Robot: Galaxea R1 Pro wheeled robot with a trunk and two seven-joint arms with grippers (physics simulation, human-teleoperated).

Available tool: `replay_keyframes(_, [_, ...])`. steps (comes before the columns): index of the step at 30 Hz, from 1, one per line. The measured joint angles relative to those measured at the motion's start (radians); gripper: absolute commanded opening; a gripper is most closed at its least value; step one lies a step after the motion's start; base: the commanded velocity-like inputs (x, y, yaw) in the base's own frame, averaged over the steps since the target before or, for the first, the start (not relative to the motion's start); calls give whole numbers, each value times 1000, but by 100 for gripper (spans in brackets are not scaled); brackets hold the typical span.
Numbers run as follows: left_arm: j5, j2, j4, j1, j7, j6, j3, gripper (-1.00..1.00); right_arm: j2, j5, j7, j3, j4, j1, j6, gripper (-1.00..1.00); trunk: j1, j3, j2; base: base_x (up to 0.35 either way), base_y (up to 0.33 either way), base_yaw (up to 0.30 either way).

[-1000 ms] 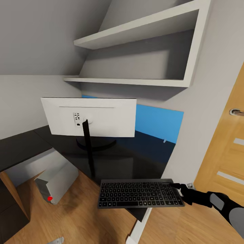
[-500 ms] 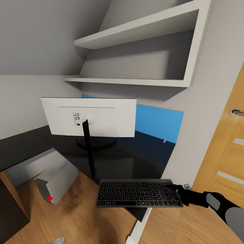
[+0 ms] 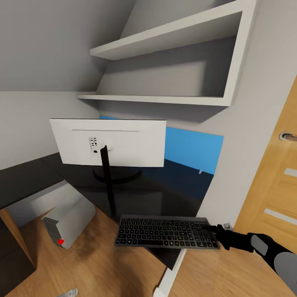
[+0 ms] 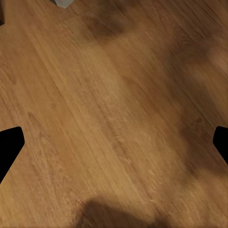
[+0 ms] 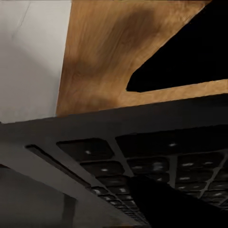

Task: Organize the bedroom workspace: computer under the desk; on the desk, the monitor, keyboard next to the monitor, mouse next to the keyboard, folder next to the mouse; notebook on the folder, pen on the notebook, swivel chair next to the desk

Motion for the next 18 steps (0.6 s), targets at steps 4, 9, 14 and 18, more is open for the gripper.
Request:
replay_keyframes(4, [0,0,0,0,0,0,0,100,0,3,-1,7,0,0,-1,-100,0,0,0,0,0,0])
replay_keyframes(9, [0,-1,0,0,0,0,0,100,0,3,-1,7,0,0,-2,-100,0,0,0,0,0,0])
replay_keyframes(14, [0,-1,0,0,0,0,0,100,0,3,-1,8,0,0,-2,-100,0,0,0,0,0,0])
replay_keyframes(18, [0,-1,0,0,0,-1,0,100,0,3,-1,8,0,0,-3,-100,0,0,0,0,0,0])
